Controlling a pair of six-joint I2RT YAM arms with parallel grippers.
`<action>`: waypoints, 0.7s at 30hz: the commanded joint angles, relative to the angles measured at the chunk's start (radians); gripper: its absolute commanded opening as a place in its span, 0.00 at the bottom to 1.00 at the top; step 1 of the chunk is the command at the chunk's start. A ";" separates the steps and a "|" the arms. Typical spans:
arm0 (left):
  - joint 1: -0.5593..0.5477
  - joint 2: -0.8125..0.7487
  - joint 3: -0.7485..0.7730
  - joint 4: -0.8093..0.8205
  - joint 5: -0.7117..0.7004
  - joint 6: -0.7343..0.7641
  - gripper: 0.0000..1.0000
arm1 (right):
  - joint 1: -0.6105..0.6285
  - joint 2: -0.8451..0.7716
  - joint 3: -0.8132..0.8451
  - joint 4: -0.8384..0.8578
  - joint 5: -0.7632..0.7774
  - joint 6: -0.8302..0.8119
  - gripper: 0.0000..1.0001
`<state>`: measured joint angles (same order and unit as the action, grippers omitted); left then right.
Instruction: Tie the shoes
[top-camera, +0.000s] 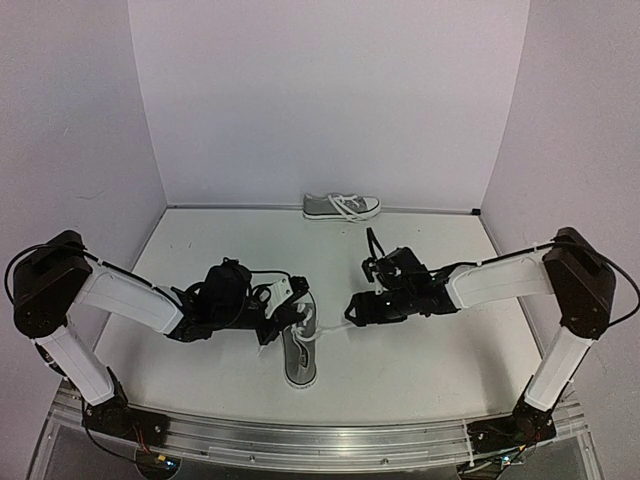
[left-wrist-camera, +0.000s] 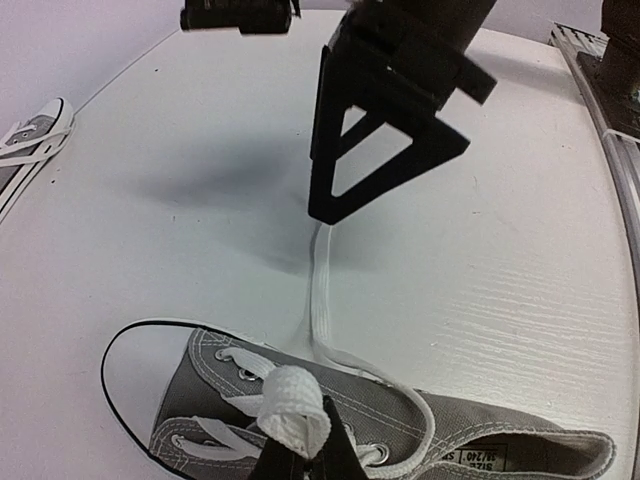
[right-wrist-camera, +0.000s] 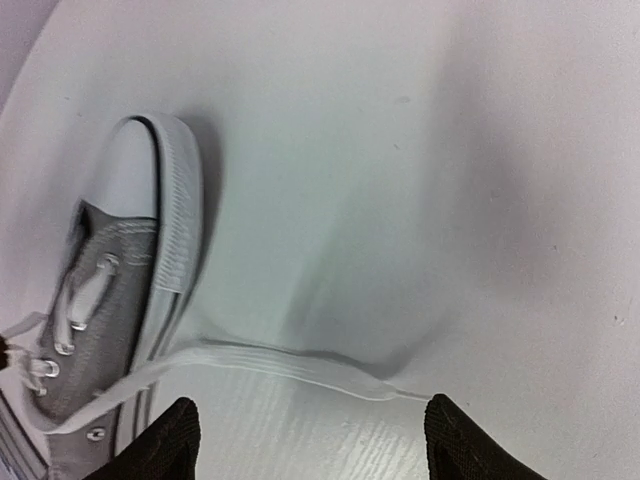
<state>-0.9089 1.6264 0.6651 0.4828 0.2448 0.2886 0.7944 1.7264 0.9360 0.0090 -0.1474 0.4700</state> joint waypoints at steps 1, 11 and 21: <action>-0.004 0.007 0.007 0.052 0.020 0.012 0.00 | 0.004 0.075 0.017 -0.037 0.089 0.043 0.73; -0.009 0.012 0.013 0.059 0.019 0.022 0.00 | 0.004 0.201 0.108 -0.023 0.070 0.007 0.43; -0.011 0.006 -0.033 0.148 0.043 0.039 0.00 | 0.003 0.134 0.252 0.008 0.021 -0.084 0.00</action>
<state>-0.9119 1.6266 0.6502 0.5282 0.2596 0.3121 0.7944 1.9329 1.0930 -0.0164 -0.1160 0.4420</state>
